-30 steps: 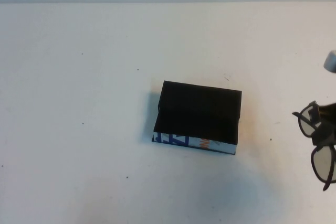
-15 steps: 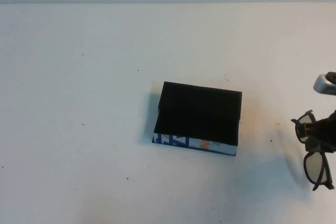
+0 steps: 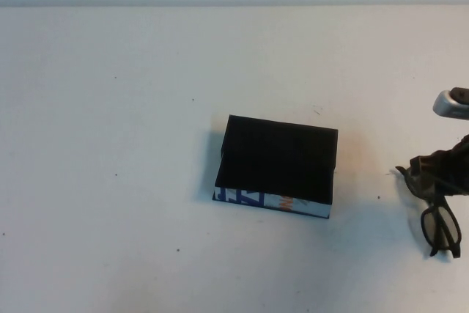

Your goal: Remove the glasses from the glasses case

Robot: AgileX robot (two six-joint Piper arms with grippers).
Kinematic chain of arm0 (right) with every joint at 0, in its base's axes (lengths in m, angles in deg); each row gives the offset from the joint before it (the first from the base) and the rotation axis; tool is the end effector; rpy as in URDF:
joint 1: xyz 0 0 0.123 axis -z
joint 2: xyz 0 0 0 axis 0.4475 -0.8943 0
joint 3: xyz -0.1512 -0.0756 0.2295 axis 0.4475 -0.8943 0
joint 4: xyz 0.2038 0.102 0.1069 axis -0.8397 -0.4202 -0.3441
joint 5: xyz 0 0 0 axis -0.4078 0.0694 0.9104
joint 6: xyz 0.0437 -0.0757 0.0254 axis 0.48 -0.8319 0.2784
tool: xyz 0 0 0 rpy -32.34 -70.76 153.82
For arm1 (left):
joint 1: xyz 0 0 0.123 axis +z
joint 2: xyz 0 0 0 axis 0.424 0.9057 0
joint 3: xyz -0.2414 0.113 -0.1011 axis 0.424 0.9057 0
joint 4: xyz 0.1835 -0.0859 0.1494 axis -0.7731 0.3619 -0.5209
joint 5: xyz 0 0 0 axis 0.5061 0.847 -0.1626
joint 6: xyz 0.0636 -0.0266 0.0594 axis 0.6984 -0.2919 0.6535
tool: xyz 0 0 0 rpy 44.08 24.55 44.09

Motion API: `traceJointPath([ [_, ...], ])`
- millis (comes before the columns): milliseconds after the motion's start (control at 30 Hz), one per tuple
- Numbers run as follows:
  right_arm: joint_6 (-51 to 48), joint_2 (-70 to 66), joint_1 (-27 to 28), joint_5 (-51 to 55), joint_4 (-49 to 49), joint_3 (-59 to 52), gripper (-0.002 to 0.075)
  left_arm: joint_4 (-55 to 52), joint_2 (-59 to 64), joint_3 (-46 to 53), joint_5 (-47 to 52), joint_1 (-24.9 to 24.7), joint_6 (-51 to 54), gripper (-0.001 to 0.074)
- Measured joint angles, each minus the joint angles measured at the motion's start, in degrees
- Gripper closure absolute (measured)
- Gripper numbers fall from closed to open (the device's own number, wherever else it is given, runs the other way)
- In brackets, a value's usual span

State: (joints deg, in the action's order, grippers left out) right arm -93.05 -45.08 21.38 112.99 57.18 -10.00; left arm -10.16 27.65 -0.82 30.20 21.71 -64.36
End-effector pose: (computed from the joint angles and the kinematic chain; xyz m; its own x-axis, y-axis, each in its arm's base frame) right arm 0.2963 0.0424 0.1976 -0.9143 0.0030 -0.4051 -0.0802 0.9788 0.1883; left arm 0.0525 -0.0036 0.1738 -0.2705 0.0855 -0.9589 0.0829 0.9944 0.0653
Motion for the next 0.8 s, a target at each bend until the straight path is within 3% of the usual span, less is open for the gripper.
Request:
traceJointPath([
  [200, 0.0, 1.6, 0.0, 7.4, -0.1, 3.4, 0.0504, 0.0, 0.0, 0.0, 0.0, 0.0, 0.0, 0.074],
  [400, -0.3, 16.4, 0.0, 7.6, -0.1, 3.5, 0.0688, 0.0, 0.0, 0.0, 0.0, 0.0, 0.0, 0.074],
  [533, -1.9, 31.5, 0.1, 0.8, -0.1, -0.5, 0.0733, 0.0, 0.0, 0.0, 0.0, 0.0, 0.0, 0.074],
  [800, -2.8, 59.5, 0.1, -13.4, 0.1, -19.0, 0.0741, 0.0, 0.0, 0.0, 0.0, 0.0, 0.0, 0.074],
])
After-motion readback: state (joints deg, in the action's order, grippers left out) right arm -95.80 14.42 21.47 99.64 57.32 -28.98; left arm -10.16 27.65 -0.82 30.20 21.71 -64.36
